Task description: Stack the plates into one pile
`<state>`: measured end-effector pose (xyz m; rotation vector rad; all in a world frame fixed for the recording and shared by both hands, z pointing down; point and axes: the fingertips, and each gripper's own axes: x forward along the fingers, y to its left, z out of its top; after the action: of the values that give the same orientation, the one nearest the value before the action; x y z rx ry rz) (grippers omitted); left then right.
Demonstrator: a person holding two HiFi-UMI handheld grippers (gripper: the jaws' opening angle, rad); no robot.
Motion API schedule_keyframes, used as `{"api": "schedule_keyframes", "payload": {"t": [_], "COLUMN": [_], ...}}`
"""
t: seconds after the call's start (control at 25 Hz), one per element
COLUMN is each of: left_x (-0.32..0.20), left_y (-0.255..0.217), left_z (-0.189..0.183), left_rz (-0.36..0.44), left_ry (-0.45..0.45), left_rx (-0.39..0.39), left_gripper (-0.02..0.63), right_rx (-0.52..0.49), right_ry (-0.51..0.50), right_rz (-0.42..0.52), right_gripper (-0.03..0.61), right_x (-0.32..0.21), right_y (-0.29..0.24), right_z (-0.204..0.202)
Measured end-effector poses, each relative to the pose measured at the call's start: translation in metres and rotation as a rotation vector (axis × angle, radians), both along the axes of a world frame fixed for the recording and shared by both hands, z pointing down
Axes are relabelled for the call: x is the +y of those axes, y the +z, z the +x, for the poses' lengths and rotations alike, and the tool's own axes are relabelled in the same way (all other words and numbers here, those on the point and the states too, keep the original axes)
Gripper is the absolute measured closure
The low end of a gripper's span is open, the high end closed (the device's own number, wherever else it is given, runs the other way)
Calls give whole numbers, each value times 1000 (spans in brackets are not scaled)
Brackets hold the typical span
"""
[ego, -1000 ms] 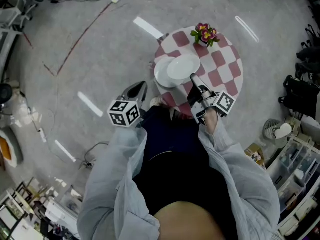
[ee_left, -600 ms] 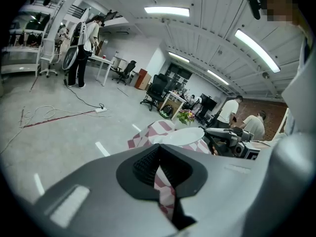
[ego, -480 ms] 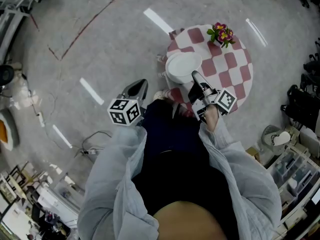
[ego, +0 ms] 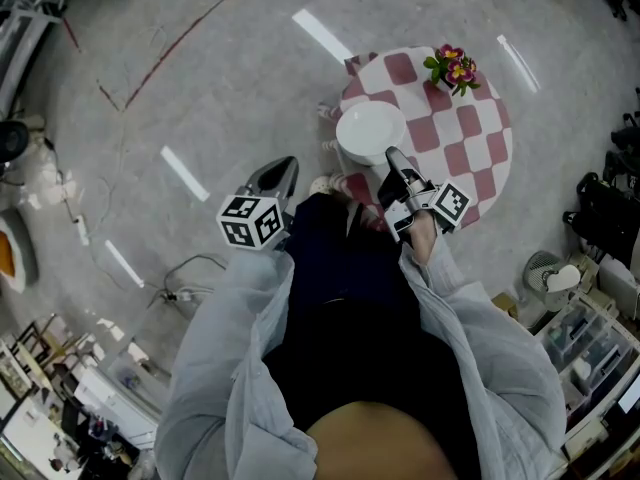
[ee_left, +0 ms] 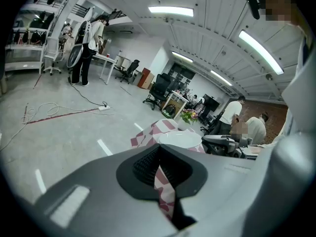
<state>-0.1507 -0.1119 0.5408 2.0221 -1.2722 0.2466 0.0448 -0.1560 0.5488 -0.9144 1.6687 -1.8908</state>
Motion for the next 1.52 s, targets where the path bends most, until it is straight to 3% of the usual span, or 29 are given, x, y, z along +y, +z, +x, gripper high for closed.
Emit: {"api": "schedule_keyframes", "payload": {"t": [1.08,1.32,1.52], "left_x": [-5,-7,-13], "left_y": [12,12,10], "left_z": [16,20,24], "left_rz": [-44,-42,-29], "left_ry": [23,28,48], "left_rx": [10,14,22], "left_gripper": [603,601,603], "right_rx": [188,119,49], "right_ry": [64,100,116], "right_rz": [-256,-281,-257], "right_gripper": [552,475,336], "right_x": [17,16,5], "right_y": [87,83,71], "right_z": [25,24,21]}}
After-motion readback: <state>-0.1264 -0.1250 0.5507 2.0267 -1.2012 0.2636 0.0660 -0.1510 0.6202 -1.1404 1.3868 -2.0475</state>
